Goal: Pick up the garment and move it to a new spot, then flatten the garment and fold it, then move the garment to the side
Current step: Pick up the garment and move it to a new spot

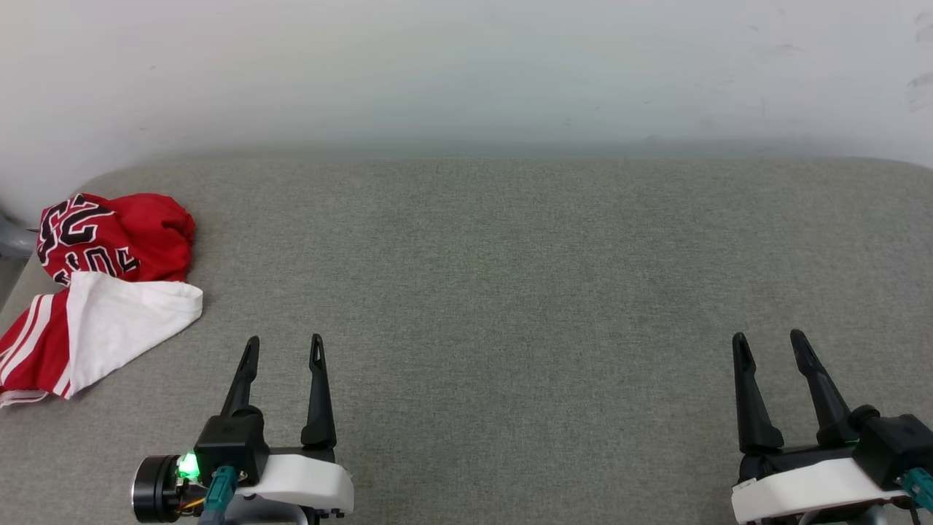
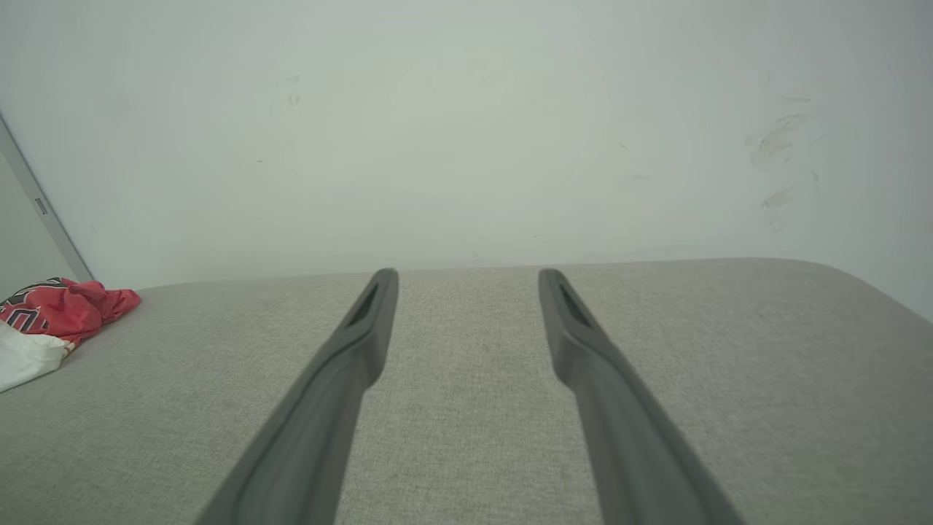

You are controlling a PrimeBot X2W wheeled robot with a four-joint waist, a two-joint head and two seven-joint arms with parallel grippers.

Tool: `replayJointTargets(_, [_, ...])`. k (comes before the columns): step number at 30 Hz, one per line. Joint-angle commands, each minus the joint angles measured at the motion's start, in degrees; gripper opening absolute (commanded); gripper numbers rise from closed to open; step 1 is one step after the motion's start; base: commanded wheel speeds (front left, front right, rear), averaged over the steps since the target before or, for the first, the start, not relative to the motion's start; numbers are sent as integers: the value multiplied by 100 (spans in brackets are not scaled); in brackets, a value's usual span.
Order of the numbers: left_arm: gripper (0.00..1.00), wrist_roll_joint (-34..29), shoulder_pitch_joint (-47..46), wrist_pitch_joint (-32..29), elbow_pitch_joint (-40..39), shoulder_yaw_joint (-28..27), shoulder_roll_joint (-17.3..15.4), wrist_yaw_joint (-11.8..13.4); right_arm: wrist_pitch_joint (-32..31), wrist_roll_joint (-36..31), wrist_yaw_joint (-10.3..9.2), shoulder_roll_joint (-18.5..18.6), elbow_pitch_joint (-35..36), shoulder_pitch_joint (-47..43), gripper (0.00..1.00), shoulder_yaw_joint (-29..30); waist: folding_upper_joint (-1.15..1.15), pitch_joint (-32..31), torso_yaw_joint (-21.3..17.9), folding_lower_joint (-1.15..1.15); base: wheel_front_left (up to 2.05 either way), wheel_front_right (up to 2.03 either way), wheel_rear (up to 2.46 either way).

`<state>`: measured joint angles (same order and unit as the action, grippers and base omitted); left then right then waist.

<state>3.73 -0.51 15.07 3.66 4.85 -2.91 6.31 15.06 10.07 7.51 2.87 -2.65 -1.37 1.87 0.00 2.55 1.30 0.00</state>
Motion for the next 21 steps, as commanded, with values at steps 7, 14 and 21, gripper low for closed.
replayJointTargets(7, [100,39,-55,16,40,0,4,6,18,30,-4,1,-54,-10,100,0,0,-9,26,0,0,0,0])
replayJointTargets(14, [100,53,-102,16,72,23,3,-19,18,14,-4,1,-55,0,100,-18,0,9,160,0,0,0,0])
replayJointTargets(21, [100,101,-129,16,72,-24,2,-12,18,-14,-4,0,-24,39,100,-94,0,60,504,0,0,0,0])
